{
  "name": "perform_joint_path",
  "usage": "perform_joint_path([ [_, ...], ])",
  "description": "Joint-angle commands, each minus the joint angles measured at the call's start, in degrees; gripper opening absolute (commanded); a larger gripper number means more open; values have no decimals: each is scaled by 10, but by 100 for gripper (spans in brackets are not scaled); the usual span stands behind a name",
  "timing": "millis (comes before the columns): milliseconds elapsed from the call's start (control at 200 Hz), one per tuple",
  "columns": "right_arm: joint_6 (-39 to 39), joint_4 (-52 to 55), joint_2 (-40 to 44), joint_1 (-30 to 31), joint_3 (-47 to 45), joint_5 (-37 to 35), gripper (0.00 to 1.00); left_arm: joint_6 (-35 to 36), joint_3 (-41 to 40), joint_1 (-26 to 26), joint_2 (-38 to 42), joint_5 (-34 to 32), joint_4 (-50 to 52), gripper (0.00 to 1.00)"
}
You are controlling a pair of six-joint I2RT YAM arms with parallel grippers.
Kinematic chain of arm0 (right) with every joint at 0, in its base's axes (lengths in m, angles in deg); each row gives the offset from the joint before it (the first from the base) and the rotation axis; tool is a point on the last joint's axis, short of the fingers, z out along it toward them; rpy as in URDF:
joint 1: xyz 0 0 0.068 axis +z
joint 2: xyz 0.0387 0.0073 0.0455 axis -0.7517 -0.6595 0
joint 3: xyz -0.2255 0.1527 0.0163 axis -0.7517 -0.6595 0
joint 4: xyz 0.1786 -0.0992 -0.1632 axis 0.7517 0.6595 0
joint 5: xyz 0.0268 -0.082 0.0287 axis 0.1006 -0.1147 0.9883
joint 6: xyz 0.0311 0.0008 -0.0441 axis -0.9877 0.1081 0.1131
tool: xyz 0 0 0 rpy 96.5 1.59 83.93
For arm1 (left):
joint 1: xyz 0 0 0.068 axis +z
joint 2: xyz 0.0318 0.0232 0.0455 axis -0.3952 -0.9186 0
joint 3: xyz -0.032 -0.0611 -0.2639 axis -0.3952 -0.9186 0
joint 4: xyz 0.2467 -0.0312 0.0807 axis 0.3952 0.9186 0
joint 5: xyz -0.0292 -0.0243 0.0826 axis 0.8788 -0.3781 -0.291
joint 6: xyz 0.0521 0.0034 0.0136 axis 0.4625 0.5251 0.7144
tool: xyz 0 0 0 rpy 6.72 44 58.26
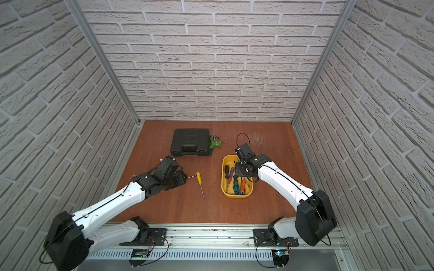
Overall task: Put the screwdriver on the desktop into the storage box
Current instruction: Place the screwdriver in the storage box, then pick up the screwdriver from the center of the board.
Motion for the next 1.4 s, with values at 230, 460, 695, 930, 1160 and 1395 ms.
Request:
perform_joint_path([
  [230,27,-18,-51,-2,15,8,37,6,11,-10,-18,0,-16,48],
  [460,30,-7,-38,-2,26,3,47,7,15,-11,-23,1,-17,48],
  [695,22,-11,-5,1,21,11,42,8,16,-11,-29,3,-19,48],
  [930,17,-15,4,10,12,11,37,9,12,-12,-27,3,-20,48],
  [1160,11,-28,17,36,10,21,37,8,8,-15,-32,2,-20,48],
  [1395,-3,-58,24,99,21,18,37,14,9,-14,-28,-10,-12,48],
])
